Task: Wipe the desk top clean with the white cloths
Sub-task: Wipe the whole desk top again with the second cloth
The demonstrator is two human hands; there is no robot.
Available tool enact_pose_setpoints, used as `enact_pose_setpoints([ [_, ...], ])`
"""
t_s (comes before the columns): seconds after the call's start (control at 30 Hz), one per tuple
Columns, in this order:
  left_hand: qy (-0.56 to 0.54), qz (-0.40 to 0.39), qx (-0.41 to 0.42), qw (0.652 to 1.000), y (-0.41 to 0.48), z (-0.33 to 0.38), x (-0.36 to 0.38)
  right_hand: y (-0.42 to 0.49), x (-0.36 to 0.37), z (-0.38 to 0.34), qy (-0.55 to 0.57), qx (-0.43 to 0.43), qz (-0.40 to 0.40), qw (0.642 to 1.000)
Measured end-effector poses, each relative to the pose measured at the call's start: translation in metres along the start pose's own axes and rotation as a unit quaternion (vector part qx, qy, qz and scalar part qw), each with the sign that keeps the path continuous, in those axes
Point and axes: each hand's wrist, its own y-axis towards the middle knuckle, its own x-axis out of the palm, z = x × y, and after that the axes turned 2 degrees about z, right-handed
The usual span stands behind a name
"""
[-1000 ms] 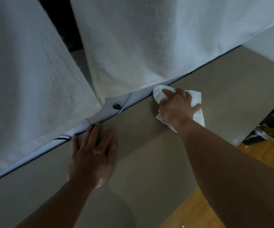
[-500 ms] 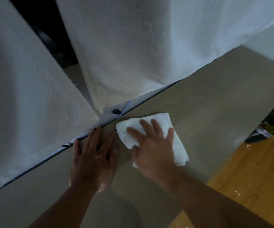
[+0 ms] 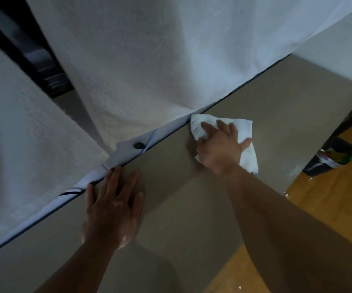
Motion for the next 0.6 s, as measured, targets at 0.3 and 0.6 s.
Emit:
enact_pose_setpoints([
  [0.3,0.011,-0.004,0.015,1.0,0.001,-0.003,0.0,-0.186,0.025,0.018,-0.037,-0.221,-0.027,0.974],
  [0.6,0.005,0.008,0.021,1.0,0.001,-0.002,0.0,-0.084,-0.021,0.102,-0.021,0.015,0.001,1.0],
])
